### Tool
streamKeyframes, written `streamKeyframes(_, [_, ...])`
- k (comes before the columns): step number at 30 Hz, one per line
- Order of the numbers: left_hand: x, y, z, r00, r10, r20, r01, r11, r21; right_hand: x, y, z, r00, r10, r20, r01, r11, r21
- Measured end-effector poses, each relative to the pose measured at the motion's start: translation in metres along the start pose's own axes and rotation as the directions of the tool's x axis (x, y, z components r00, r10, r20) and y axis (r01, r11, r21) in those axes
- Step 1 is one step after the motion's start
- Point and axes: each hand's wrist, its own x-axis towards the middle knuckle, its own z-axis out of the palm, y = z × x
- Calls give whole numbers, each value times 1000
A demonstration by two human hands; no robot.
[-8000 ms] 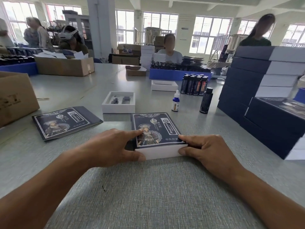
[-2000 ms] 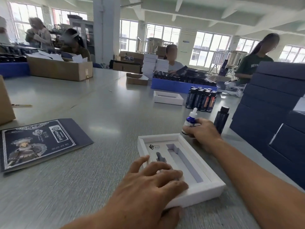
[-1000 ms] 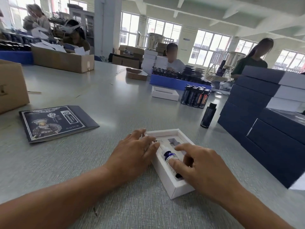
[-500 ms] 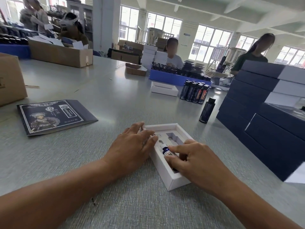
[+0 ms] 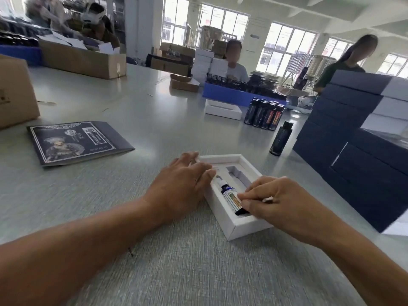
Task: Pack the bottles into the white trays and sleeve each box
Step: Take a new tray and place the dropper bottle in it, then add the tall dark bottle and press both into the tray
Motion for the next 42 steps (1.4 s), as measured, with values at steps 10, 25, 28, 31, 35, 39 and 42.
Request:
streamKeyframes(10, [-7,5,0,942,318,105,-327,941,89,-6,0,-3,998,-61,16,61,998,-2])
streamKeyframes(25, [3,-7,9,915,403,-12,-401,914,61,115,151,-40,733,535,-420,-377,834,403])
streamKeyframes(28, [8,-10,12,896,440,-60,-437,898,59,147,165,-45,719,533,-445,-350,832,430])
streamKeyframes(31, [10,-10,15,877,470,-99,-466,883,59,174,172,-50,719,545,-431,-322,811,488])
streamKeyframes(35, [13,-7,15,861,489,-138,-488,872,46,195,186,-48,724,561,-401,-316,786,531])
streamKeyframes(39, [13,-8,12,876,466,-121,-471,882,-8,190,189,-43,703,539,-464,-280,809,517])
streamKeyframes(42, [12,-8,9,889,451,-82,-453,891,-5,175,178,-41,696,515,-500,-308,843,440])
